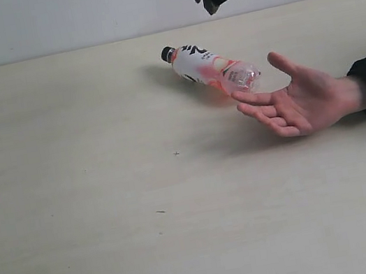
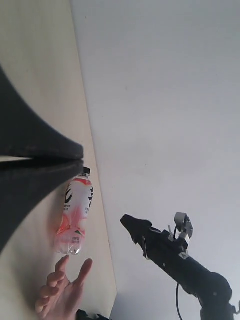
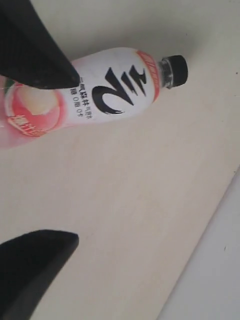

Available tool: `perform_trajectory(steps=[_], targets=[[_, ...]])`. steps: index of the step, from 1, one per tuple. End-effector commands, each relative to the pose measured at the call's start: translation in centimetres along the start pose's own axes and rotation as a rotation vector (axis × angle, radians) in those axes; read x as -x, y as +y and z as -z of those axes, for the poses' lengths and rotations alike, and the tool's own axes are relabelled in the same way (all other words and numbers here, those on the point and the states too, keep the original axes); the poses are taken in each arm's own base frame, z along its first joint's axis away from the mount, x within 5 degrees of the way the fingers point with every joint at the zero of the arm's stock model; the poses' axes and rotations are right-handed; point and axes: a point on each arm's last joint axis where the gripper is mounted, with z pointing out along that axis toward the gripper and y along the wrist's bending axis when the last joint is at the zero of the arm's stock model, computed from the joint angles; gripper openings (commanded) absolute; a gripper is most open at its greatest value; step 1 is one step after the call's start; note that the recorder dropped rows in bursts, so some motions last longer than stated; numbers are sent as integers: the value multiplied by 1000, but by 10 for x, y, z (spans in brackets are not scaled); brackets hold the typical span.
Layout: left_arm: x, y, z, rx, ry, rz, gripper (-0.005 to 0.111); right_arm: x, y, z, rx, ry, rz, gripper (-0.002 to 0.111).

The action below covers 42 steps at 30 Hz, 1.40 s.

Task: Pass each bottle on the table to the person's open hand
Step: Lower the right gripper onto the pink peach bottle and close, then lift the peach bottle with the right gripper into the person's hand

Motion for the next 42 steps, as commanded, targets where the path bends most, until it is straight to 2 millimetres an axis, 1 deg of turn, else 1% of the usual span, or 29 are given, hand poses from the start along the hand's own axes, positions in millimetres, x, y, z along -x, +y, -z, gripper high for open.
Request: perform_trajectory(steps=[1, 4, 6, 8, 10, 13, 19, 23, 26, 28, 30, 33, 35, 36, 37, 39, 42], targets=[[-1, 0, 0, 6, -3, 6, 1, 9, 5, -14, 53, -21, 93, 79], [-1, 0, 0, 6, -3, 6, 1, 7, 7, -27, 72, 19, 145, 82], [-1, 0, 0, 6, -3, 6, 1, 4, 8, -36, 84, 62, 160, 83], [-1, 0, 0, 6, -3, 6, 1, -2, 9, -46, 104, 125, 212, 85], [-1, 0, 0, 6, -3, 6, 1, -8, 16, -55, 137, 188, 275, 86], [-1, 0, 0, 6, -3, 6, 1, -14, 24, -66, 137, 238, 368, 89], [-1, 0, 0, 6, -3, 6, 1, -22, 37, -89, 163, 271, 416, 96], [-1, 0, 0, 6, -3, 6, 1, -27, 41, -99, 163, 283, 423, 96], [-1, 0, 0, 6, -3, 6, 1, -27, 40, -102, 149, 282, 430, 92], [-1, 0, 0, 6, -3, 6, 1, -27, 39, -102, 147, 278, 430, 82], [-1, 0, 0, 6, -3, 6, 1, -26, 39, -102, 146, 276, 430, 68], [-1, 0, 0, 6, -3, 6, 1, -27, 39, -102, 143, 282, 434, 40], [-1, 0, 0, 6, -3, 6, 1, -25, 37, -97, 130, 279, 442, 15], [-1, 0, 0, 6, -3, 6, 1, -22, 37, -92, 121, 266, 441, 3], [-1, 0, 0, 6, -3, 6, 1, -17, 38, -86, 105, 250, 425, 1], [-1, 0, 0, 6, -3, 6, 1, -5, 35, -68, 81, 196, 376, 0], [-1, 0, 0, 6, -3, 6, 1, 16, 29, -25, 55, 111, 292, 0]])
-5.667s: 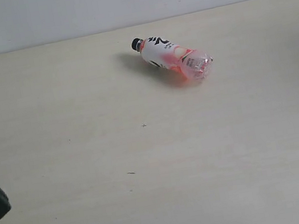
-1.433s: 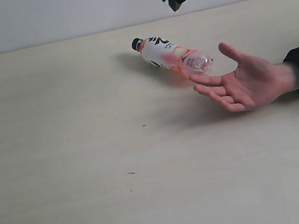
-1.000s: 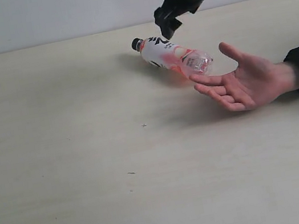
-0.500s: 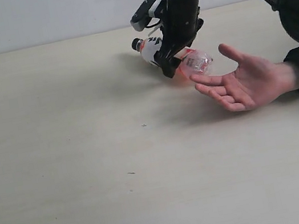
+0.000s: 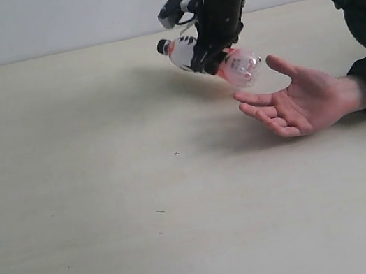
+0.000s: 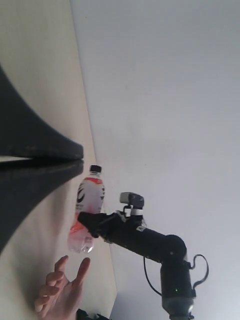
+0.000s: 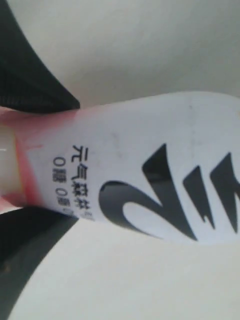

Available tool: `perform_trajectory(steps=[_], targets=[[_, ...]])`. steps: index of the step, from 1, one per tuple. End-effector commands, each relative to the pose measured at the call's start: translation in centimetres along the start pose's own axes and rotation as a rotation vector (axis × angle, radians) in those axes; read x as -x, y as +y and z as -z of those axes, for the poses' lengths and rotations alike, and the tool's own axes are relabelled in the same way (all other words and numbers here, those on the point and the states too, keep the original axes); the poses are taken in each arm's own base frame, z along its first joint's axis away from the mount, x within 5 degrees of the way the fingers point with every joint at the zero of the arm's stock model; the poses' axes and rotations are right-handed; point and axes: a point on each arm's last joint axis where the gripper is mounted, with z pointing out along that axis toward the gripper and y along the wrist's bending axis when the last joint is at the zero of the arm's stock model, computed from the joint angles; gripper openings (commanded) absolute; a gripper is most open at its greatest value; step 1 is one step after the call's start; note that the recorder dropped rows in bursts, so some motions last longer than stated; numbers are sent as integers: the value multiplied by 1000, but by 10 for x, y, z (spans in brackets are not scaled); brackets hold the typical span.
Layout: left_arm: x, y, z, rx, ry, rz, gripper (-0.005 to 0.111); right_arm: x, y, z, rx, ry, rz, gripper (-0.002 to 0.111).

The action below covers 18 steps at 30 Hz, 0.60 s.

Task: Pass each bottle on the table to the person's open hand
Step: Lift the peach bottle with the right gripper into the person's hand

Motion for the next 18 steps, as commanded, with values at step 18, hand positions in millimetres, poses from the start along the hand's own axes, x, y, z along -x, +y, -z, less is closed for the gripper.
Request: perform_trajectory(steps=[18], targets=[[-1, 0, 0, 6, -3, 6, 1, -55, 5, 208, -66, -177, -378, 0]])
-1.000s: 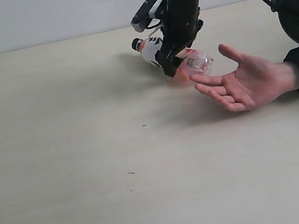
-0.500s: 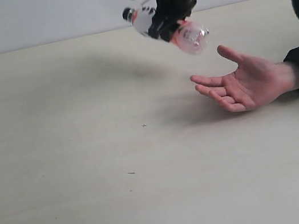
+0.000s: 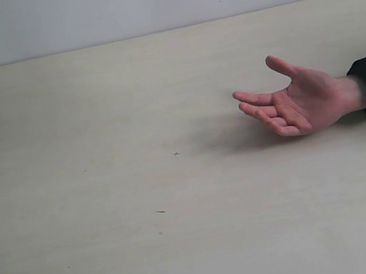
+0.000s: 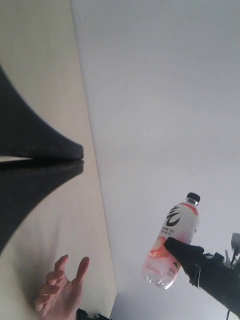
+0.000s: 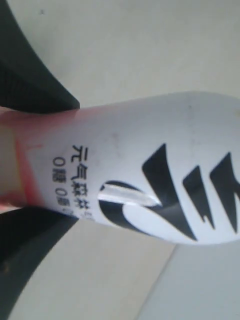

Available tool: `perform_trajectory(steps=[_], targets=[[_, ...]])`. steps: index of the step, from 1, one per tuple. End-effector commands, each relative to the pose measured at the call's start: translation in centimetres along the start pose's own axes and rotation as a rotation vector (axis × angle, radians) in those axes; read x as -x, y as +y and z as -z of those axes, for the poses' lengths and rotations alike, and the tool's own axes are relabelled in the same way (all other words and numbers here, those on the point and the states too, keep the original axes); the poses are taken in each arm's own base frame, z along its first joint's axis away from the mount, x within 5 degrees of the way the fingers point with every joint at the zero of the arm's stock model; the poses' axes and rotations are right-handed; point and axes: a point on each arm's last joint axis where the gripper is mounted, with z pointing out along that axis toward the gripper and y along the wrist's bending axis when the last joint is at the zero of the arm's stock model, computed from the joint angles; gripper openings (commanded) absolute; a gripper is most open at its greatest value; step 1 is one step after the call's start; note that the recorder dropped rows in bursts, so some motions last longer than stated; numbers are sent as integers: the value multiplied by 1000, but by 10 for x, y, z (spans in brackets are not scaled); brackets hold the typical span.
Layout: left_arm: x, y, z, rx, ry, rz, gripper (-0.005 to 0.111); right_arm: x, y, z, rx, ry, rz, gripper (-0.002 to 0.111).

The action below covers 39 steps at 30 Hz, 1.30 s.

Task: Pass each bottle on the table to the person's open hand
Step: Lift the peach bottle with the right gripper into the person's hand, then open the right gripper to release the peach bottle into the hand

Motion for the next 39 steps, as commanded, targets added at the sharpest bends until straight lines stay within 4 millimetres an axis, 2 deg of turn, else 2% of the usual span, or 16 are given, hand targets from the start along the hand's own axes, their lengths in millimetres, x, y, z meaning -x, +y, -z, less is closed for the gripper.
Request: perform_trajectory(steps=[1, 3, 5, 8, 10, 13, 15, 20, 23, 26, 33, 35, 39], targets=[[-1, 0, 0, 6, -3, 6, 1, -39, -7, 9, 7, 108, -38, 0], [-1, 0, 0, 6, -3, 6, 1, -58, -7, 13, 12, 152, -55, 0], [-1, 0, 0, 6, -3, 6, 1, -88, -2, 25, 28, 202, -78, 0], [-1, 0, 0, 6, -3, 6, 1, -110, 4, 36, 40, 228, -94, 0], [-1, 0, 0, 6, -3, 6, 1, -123, 6, 35, 43, 258, -101, 0], [-1, 0, 0, 6, -3, 6, 1, -141, 10, 22, 54, 331, -102, 0], [-1, 0, 0, 6, -3, 6, 1, -144, 12, 4, 47, 285, -113, 0], [-1, 0, 0, 6, -3, 6, 1, -152, 15, -71, 42, 355, -169, 0], [-1, 0, 0, 6, -3, 6, 1, -158, 17, -91, 45, 408, -175, 0], [-1, 0, 0, 6, -3, 6, 1, -160, 18, -98, 47, 425, -174, 0], [-1, 0, 0, 6, -3, 6, 1, -160, 18, -98, 46, 424, -174, 1], [-1, 0, 0, 6, -3, 6, 1, -160, 18, -98, 46, 424, -174, 5], [-1, 0, 0, 6, -3, 6, 1, -160, 18, -98, 46, 424, -174, 19]])
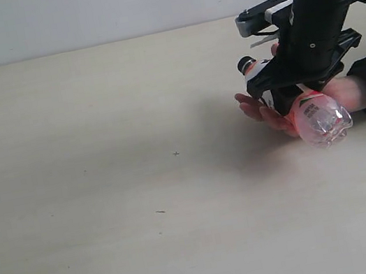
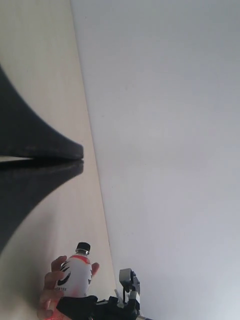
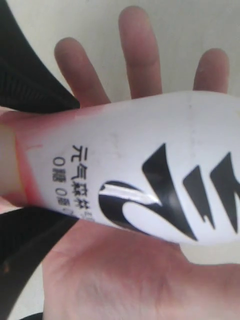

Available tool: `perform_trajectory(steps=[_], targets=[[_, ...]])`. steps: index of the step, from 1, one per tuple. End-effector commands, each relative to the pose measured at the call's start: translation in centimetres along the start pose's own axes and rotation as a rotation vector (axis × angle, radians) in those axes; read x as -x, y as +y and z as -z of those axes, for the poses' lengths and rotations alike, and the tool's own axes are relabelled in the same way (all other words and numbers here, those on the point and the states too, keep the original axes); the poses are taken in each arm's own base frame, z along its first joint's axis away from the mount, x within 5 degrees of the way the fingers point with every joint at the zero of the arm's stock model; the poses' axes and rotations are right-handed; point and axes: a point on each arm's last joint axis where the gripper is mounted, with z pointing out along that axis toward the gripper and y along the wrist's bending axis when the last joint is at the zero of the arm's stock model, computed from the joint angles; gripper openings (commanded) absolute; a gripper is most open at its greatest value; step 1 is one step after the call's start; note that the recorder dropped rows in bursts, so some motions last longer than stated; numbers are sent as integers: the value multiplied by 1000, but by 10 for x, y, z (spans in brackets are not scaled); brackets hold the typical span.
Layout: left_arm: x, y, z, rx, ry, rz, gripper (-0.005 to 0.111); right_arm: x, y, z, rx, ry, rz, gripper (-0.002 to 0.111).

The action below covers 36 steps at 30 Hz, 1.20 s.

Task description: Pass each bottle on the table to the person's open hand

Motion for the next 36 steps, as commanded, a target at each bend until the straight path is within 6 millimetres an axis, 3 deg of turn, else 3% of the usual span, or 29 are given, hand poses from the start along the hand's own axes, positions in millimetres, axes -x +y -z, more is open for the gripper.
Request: perform_trajectory(steps=[1, 12, 20, 26, 29, 30, 32, 35, 36], targets=[[-1, 0, 0, 6, -3, 6, 1, 0, -3, 0, -8, -4, 1, 25], [-1, 0, 0, 6, -3, 6, 1, -2, -2, 0, -5, 18, -18, 80], [-1, 0, 0, 6, -3, 6, 1, 1, -2, 5, -7, 13, -17, 86], [-1, 0, 0, 6, -3, 6, 1, 2, -3, 47, -6, -74, -22, 85], [-1, 0, 0, 6, -3, 6, 1, -6, -5, 76, -7, -140, -28, 79], [-1, 0, 0, 6, -3, 6, 1, -11, -8, 87, -3, -155, -40, 72], [-1, 0, 0, 6, -3, 6, 1, -25, -11, 106, 9, -190, -51, 46], [-1, 0, 0, 6, -3, 6, 1, -54, -16, 126, 10, -272, -71, -1], [-1, 0, 0, 6, -3, 6, 1, -70, -19, 131, -3, -304, -72, 1]])
